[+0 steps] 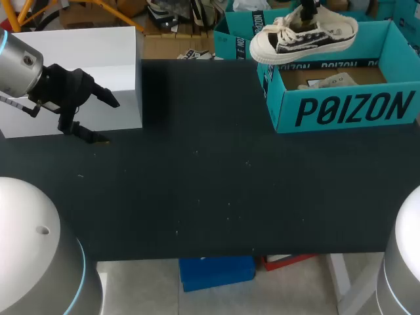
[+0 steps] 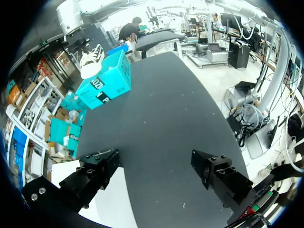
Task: Take the shoe out of the shoebox, open the shoe tongue, remove and reinsert the insole, then place the shoe into the shoebox
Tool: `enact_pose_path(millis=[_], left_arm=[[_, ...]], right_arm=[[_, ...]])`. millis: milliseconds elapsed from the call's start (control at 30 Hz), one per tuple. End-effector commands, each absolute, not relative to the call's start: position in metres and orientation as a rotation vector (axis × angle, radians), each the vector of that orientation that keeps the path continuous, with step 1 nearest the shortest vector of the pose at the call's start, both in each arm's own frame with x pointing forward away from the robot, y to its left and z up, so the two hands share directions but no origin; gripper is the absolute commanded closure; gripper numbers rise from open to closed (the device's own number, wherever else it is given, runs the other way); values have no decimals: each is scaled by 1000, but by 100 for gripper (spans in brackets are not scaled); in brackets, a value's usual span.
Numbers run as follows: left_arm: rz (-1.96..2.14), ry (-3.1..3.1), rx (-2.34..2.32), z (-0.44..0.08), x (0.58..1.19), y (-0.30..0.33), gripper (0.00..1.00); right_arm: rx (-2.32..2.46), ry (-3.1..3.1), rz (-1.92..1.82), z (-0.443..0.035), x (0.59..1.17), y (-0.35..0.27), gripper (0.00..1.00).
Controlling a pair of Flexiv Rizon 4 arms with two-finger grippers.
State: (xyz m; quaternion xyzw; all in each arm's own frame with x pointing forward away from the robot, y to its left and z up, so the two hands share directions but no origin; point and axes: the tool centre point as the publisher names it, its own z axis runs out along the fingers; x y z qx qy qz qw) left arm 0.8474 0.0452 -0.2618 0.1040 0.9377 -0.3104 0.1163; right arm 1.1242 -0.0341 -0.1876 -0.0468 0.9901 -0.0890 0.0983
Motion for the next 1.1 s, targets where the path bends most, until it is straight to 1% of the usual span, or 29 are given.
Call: enact_pose_path(millis=[33, 333, 1100], left_arm=[[-905, 2742, 304, -263, 846, 45, 0], [-905, 2742, 304, -263, 846, 45, 0], [-905, 2742, 304, -263, 846, 45, 0]], right_arm=[[-147, 2959, -202, -188, 1135, -50, 100], [-189, 2976, -179, -201, 1156, -80, 100], [-183, 3036, -247, -272, 1197, -134, 100]])
